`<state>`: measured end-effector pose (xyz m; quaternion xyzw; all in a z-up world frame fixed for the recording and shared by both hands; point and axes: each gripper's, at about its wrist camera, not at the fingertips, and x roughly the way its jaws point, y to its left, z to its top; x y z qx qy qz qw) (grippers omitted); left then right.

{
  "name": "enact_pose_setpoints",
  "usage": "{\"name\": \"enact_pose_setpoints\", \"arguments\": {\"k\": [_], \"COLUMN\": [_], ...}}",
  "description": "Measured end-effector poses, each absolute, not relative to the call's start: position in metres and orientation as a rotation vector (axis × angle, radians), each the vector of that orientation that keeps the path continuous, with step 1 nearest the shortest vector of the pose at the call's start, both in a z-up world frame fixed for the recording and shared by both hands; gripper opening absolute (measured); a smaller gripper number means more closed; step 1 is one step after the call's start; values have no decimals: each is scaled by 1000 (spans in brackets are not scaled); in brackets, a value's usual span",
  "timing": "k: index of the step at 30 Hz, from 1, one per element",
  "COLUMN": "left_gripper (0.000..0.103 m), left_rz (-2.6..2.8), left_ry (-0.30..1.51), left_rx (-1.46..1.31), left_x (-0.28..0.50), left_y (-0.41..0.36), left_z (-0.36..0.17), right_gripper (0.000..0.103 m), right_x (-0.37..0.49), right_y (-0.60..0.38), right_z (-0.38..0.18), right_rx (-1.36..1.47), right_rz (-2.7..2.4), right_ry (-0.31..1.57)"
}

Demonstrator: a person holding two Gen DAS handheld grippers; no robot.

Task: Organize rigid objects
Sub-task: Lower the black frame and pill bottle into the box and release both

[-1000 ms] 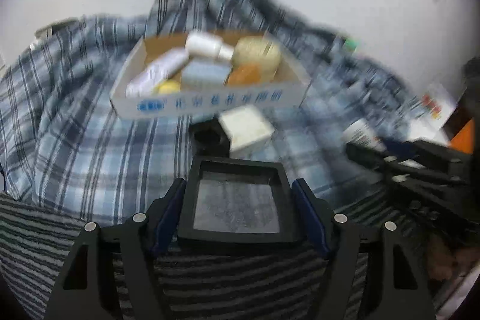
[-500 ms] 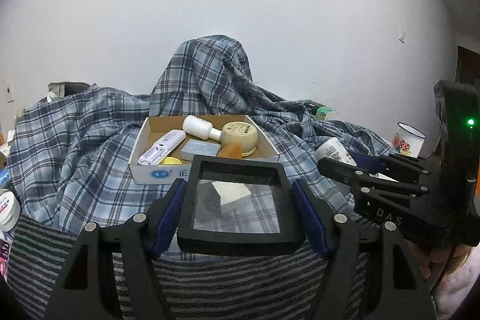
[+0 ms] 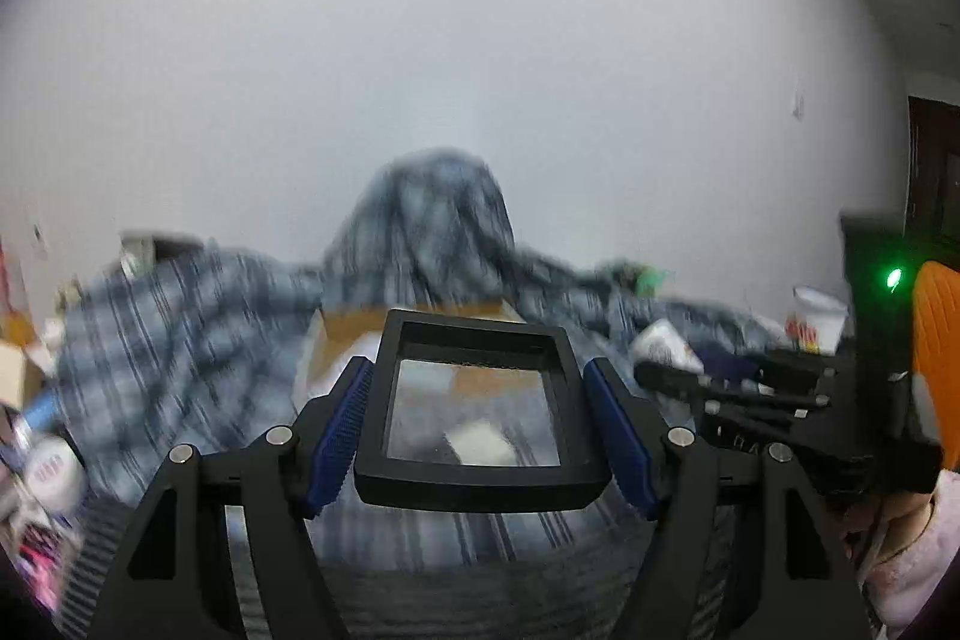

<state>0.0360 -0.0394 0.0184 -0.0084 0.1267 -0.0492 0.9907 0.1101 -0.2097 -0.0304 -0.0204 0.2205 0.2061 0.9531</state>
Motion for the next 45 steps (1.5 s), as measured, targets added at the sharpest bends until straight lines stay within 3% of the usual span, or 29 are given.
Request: {"name": "enact_pose_setpoints", "arguments": {"k": [7, 16, 32, 42, 43, 44, 45], "left_gripper": [73, 73, 73, 73, 74, 75, 85], "left_rz": [-76, -115, -66, -81, -74, -69, -63], "left_ry": [87, 174, 485, 585, 584, 583, 580], "left_rx": [0, -46, -86, -61, -53, -50, -47], "left_x": [44, 130, 241, 257, 257, 256, 256], "left_y": [-20, 1, 32, 26, 25, 25, 25], "left_z": [71, 80, -27, -53, -53, -52, -51], "right_gripper": [32, 32, 32, 32, 34, 47, 68], "right_x": [116, 160, 259, 276, 276, 276, 276], "right_y": [-206, -182, -159, -150, -149, -149, -148], "right_z": [17, 65, -32, -66, -66, -67, -68], "right_rx": [-29, -28, -36, -78, -83, -88, -91], "right_rz": [410, 363, 396, 444, 440, 438, 434], "right_ry": [362, 240, 551, 662, 659, 658, 659]}}
